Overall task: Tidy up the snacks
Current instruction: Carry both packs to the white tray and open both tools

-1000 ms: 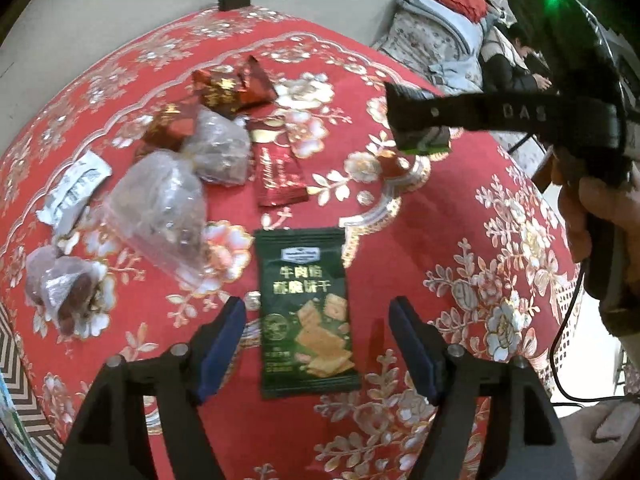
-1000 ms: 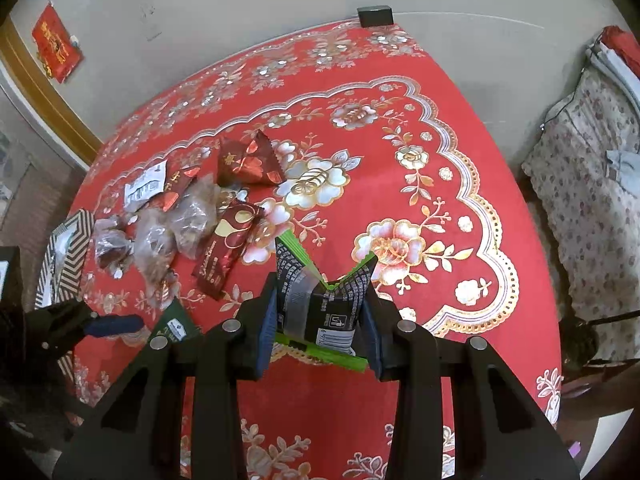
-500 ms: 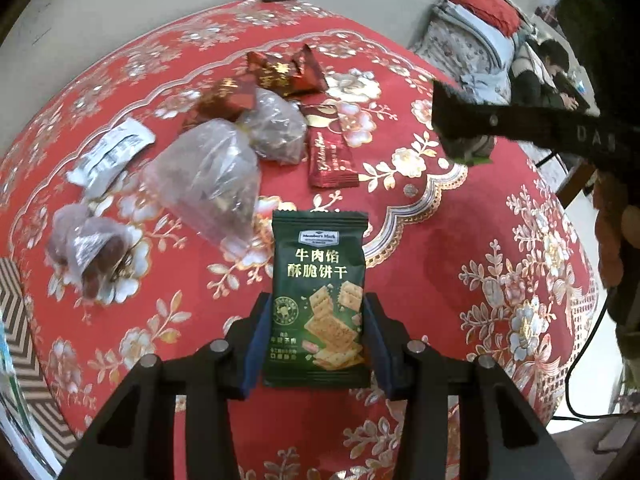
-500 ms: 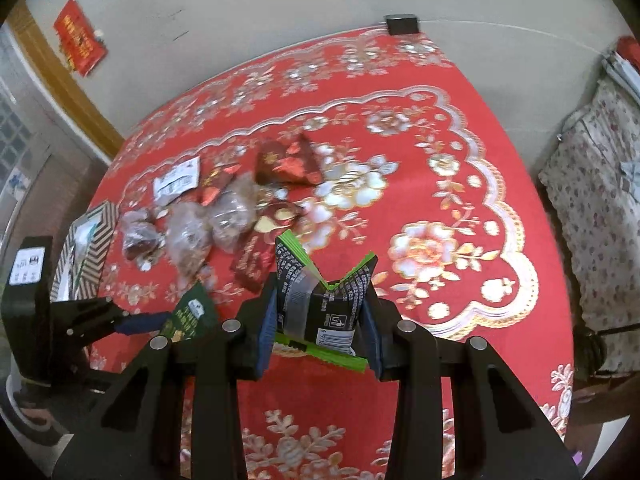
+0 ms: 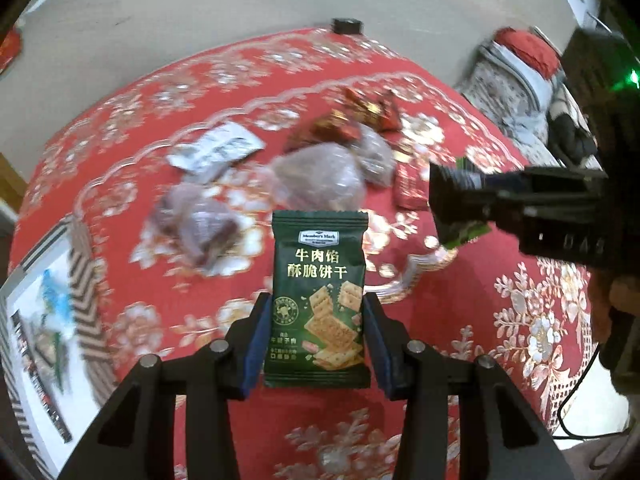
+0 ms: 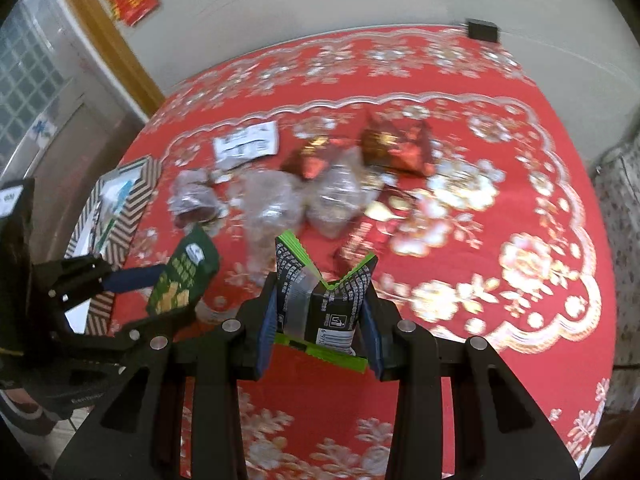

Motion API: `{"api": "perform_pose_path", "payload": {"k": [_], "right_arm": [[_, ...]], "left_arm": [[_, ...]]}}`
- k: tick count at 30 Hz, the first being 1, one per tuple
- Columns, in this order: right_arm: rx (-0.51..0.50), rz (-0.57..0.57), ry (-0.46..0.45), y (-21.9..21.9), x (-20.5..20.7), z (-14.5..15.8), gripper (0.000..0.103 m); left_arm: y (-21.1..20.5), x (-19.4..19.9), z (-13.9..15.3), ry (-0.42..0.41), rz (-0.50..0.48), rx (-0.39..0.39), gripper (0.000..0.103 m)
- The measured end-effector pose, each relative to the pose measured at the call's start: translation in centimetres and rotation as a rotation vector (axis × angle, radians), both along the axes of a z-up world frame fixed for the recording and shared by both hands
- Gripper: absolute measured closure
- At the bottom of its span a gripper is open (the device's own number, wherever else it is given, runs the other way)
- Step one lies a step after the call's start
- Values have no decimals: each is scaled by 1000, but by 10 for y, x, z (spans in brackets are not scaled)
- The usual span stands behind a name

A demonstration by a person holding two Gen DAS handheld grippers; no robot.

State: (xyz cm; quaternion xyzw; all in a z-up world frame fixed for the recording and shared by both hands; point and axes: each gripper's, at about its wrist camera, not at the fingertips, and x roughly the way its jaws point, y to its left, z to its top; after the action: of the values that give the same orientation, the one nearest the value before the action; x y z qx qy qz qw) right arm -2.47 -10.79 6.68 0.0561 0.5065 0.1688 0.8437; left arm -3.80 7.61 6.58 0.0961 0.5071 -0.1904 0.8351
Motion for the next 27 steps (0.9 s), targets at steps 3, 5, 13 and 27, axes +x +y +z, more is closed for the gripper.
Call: {"api": "perform_pose_path", "payload": {"k": [3, 5, 13, 27], "right_arm": [[1, 35, -2, 18, 3, 2, 67], [4, 61, -2, 32, 5, 3, 67], [10, 175, -11, 94, 9, 8, 67], [9, 330, -13, 188, 17, 9, 67]], "left_arm": [[20, 1, 6, -17, 45, 4, 56], [34, 1, 8, -26, 77, 13, 56], [94, -2, 13, -43, 197, 19, 56], [177, -11, 11, -46, 363, 19, 56]]}}
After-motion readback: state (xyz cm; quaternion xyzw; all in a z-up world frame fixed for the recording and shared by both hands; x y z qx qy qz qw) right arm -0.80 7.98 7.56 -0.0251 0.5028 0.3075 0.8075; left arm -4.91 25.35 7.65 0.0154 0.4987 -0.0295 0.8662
